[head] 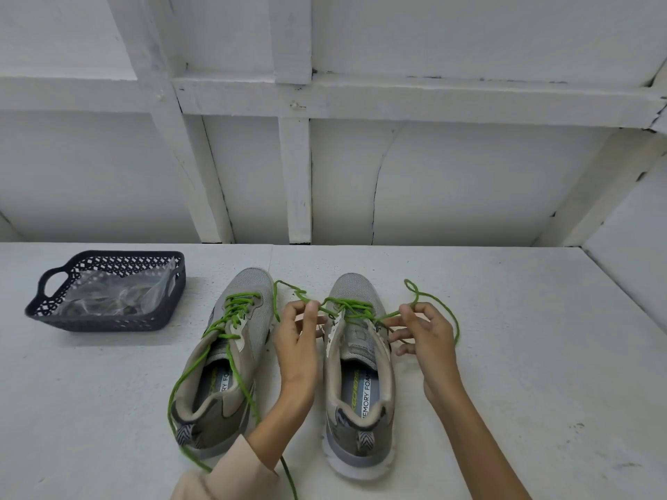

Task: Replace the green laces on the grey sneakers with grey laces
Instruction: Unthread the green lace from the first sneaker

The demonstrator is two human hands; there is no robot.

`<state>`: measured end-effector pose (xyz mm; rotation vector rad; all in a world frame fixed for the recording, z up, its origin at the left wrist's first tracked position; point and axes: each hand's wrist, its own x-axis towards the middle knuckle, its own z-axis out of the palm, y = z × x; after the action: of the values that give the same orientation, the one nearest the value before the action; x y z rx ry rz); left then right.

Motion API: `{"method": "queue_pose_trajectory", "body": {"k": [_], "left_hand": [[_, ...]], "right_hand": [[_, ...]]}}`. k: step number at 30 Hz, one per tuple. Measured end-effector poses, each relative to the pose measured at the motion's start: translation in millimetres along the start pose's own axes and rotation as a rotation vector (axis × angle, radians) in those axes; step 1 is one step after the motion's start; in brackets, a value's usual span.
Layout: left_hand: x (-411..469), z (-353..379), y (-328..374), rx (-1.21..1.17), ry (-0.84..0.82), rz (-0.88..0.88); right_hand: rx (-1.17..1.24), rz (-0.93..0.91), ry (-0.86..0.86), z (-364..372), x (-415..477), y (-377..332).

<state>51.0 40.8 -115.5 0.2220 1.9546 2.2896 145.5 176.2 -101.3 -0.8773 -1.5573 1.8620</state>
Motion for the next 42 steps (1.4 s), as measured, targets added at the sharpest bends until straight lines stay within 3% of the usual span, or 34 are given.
{"method": "queue_pose_trajectory", "body": {"k": [6,12,20,25,27,31,34,38,42], "left_hand": [[4.0,-1.7,-9.2,0.169,-0.252,-0.004],[11.5,-5.8,3.6,-0.042,0.033,-0.082],[8.5,-9.1,-3.2,0.059,-0.223,-0.329],[10.6,-11.1,-6.4,0.025,-0.077,-0.316],[9.8,-10.3,-4.5,0.047,-0.041,-0.266],[11.6,-8.4,-0.8,0.248,-0.113,-0.03],[19.2,-6.7,1.1,0.481,-0.237,0.019],[30.9,-4.3,9.7,0.822,-0.281,0.079],[35.9,-6.0,15.7,0.888,-0.3,0.114]], "right_hand": [[-0.144,0.024,-0.144,2.5,-4.6,4.2],[-0.165,0.026,-0.148,1.0,-1.4,6.0],[-0.173,-0.045,0.003,1.3,7.0,12.7],[-0.426,-0.173,-0.186,-0.6,7.0,12.6],[-0.482,-0.206,-0.145,-1.4,7.7,13.3],[-0.63,-0.196,-0.02,-1.3,11.4,15.6],[-0.66,-0.199,-0.039,1.0,14.3,13.6],[-0.579,-0.184,-0.107,5.4,15.0,4.6],[-0.451,-0.111,-0.16,4.1,14.8,-7.3]]}}
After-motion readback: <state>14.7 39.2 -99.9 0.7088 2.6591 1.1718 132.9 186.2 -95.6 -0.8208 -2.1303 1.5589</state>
